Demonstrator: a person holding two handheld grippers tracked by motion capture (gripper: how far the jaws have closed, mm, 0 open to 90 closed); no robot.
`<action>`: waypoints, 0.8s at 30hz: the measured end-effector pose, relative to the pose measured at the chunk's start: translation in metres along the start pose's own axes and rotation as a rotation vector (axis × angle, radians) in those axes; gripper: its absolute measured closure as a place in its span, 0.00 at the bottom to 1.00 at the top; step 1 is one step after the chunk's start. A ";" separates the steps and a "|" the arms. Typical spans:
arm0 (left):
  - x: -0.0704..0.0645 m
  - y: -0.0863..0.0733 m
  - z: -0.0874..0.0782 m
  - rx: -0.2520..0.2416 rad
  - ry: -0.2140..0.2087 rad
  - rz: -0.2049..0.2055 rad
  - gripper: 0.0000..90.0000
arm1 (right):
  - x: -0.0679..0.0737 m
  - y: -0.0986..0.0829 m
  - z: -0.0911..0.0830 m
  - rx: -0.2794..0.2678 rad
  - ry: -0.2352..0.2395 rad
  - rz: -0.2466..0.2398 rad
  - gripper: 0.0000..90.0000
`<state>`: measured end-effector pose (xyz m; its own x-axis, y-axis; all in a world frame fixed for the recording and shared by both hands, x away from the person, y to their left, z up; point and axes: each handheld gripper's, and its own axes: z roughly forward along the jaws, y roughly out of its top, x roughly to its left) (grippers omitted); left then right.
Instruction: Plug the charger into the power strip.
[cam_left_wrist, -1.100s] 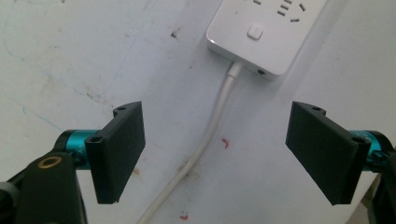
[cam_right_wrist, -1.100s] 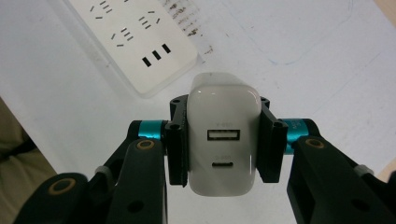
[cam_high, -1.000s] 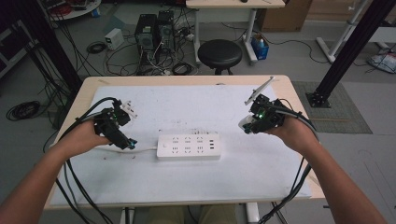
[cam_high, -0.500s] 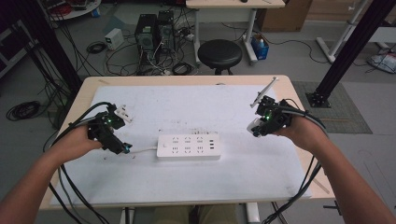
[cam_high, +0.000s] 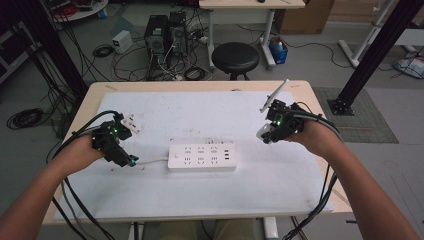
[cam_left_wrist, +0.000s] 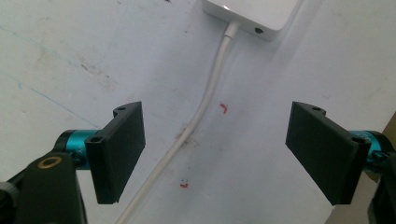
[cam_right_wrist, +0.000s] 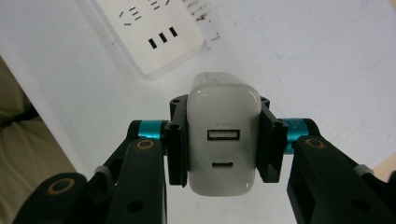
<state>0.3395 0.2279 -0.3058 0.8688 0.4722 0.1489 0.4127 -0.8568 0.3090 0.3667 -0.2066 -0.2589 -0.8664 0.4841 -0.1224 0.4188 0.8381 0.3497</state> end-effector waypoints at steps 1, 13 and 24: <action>0.000 -0.001 0.001 0.001 -0.001 -0.004 0.22 | 0.001 0.003 0.001 0.002 -0.001 -0.008 0.69; 0.002 0.000 0.016 -0.015 -0.017 0.005 0.22 | 0.028 0.056 0.026 0.013 0.030 -0.186 0.69; 0.009 0.001 0.018 -0.018 -0.034 0.004 0.22 | 0.045 0.098 0.074 0.088 0.079 -0.312 0.69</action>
<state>0.3527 0.2280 -0.3210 0.8797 0.4607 0.1180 0.4040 -0.8549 0.3256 0.3890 -0.0842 -0.2991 -0.9735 0.1825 -0.1375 0.1488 0.9631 0.2245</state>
